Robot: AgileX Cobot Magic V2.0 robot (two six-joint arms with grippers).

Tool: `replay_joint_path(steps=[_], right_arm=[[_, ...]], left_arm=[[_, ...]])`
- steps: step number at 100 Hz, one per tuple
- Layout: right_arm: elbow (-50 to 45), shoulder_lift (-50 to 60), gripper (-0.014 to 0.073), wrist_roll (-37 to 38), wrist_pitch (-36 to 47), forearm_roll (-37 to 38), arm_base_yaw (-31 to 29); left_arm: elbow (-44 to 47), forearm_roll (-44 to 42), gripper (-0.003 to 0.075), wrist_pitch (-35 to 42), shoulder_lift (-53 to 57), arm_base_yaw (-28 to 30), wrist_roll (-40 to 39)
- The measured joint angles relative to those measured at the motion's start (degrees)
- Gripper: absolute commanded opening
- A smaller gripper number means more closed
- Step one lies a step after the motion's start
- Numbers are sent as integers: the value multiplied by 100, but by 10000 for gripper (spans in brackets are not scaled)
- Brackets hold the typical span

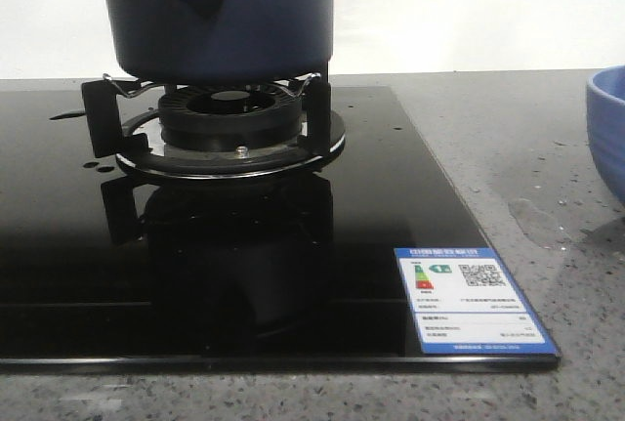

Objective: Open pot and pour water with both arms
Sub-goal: 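Grasp the light blue bowl rim with the right gripper and lift it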

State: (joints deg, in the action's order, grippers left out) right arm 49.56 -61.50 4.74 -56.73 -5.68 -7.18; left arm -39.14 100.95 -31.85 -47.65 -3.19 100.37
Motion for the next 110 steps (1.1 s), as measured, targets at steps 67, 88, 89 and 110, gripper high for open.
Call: replay_joint_path(steps=[67, 88, 89, 110], right_arm=[[-150, 91, -62, -228, -105, -639, -19], [1098, -91, -62, -242, -852, -694, 85], [1144, -124, -62, -242, -903, -708, 82], [2586, -829, -62, -242, -1446, -845, 482]], left_arm=[[0, 0, 347, -123, 0, -9, 0], [0, 0, 347, -123, 0, -9, 0], [0, 0, 347, -123, 0, -9, 0], [0, 0, 347, -123, 0, -9, 0]])
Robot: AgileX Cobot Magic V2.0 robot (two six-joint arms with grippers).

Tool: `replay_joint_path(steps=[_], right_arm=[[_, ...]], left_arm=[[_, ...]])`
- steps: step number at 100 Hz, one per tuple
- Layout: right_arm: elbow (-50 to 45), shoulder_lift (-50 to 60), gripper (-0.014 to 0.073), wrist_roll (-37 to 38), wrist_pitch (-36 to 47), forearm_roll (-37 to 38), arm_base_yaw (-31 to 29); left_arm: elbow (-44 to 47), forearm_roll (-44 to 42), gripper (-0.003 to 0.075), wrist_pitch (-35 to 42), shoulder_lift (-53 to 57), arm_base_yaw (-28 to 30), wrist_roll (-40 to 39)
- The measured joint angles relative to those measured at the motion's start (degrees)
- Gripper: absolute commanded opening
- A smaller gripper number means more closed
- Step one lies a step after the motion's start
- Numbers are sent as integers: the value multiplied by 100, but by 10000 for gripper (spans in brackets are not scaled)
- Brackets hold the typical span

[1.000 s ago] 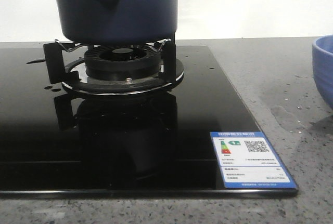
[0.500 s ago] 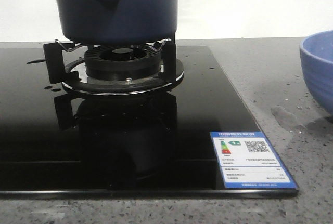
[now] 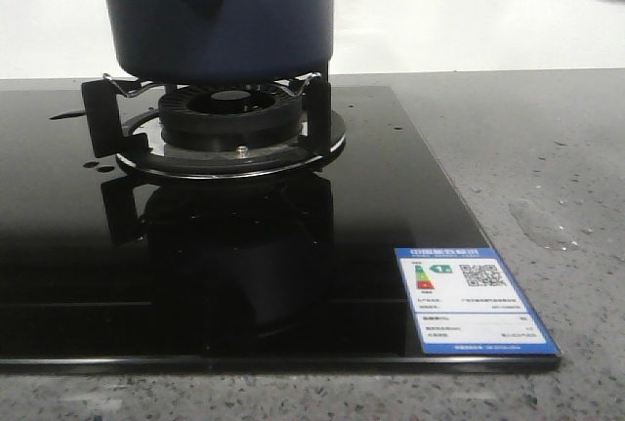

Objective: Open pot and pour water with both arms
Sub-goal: 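Grasp the light blue bowl rim with the right gripper and lift it, then tilt the held bowl over the saucepan with the right gripper to pour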

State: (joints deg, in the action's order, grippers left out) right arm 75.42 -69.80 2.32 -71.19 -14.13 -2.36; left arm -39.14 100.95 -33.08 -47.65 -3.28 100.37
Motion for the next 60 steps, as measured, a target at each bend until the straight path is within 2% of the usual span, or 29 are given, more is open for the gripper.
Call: replay_joint_path(steps=[40, 60], right_arm=[[3260, -2072, -62, 0, -157, -119, 1069], [4490, -3012, -62, 0, -170, -119, 1527]], left_arm=[[0, 0, 347, 0, 0, 0, 0], [0, 0, 347, 0, 0, 0, 0]])
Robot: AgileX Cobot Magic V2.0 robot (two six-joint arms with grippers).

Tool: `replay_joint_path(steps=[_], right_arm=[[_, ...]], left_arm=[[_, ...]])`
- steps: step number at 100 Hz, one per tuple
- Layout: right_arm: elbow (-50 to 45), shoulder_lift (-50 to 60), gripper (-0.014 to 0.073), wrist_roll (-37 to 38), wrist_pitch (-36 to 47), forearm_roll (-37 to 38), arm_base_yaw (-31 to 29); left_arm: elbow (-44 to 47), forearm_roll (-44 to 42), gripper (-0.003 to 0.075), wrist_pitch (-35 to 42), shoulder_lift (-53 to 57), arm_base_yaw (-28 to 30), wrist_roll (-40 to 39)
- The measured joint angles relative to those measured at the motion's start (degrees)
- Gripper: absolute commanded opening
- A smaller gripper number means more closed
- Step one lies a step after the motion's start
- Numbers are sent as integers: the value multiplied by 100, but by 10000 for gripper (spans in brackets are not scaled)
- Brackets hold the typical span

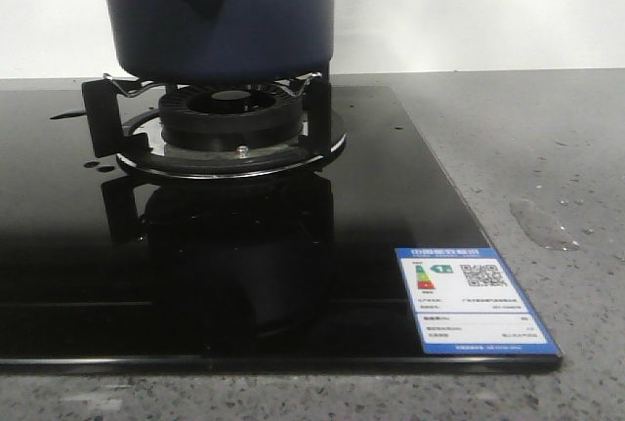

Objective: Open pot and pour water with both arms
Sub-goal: 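Tilt the held bowl over the saucepan with the right gripper to pour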

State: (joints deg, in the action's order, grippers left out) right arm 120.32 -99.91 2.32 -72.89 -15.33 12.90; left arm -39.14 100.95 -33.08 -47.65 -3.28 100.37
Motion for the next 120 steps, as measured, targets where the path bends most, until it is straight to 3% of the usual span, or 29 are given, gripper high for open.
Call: replay_joint_path(steps=[19, 50, 80, 120], right_arm=[[521, -522, -62, 0, 267, 421, 322], [572, -622, -41, -13, 965, 2057, 1061], [571, -722, -39, 232, 1122, 3550, 1687], [571, -822, -39, 620, 1179, 4616, 2038]], left_arm=[[0, 0, 347, 0, 0, 0, 0], [0, 0, 347, 0, 0, 0, 0], [0, 0, 347, 0, 0, 0, 0], [0, 0, 347, 0, 0, 0, 0]])
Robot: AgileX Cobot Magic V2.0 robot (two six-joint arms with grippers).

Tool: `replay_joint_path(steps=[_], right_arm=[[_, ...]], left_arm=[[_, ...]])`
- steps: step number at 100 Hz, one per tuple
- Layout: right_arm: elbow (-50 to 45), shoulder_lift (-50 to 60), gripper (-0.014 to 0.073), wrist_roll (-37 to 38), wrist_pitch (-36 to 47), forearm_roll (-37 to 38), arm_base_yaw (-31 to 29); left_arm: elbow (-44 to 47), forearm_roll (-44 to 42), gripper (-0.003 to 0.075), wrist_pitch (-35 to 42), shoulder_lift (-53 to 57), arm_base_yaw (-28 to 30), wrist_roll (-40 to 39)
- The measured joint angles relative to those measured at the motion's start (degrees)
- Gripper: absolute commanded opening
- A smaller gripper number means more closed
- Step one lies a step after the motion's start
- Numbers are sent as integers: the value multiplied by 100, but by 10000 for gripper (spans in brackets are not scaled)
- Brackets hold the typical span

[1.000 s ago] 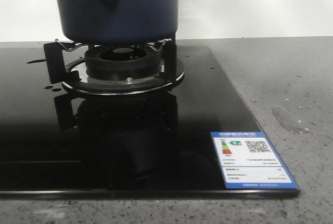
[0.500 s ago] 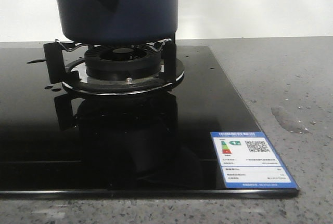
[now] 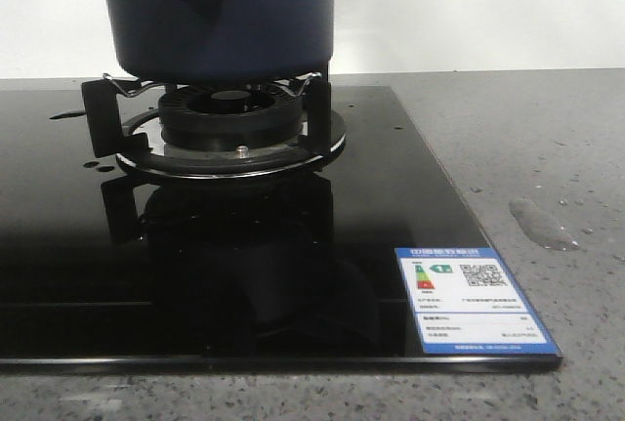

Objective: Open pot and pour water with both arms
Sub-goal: 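Tilt the held bowl over the saucepan with the right gripper to pour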

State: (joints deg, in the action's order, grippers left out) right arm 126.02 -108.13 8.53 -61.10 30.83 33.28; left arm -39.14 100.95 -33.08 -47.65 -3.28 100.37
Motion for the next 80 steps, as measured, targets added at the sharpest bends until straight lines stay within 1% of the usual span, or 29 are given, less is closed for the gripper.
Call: replay_joint_path(steps=[20, 37, 50, 62, 80], right_arm=[[0, 0, -39, 119, 128, 850, 379], [0, -76, -39, 296, 214, 1820, 686], [0, -144, -39, 344, 258, 2257, 829], [0, -207, -41, 356, 392, 3004, 1004], [0, -275, -41, 369, 860, 4189, 1344]], left_arm=[[0, 0, 347, 0, 0, 0, 0], [0, 0, 347, 0, 0, 0, 0], [0, 0, 347, 0, 0, 0, 0], [0, 0, 347, 0, 0, 0, 0], [0, 0, 347, 0, 0, 0, 0]])
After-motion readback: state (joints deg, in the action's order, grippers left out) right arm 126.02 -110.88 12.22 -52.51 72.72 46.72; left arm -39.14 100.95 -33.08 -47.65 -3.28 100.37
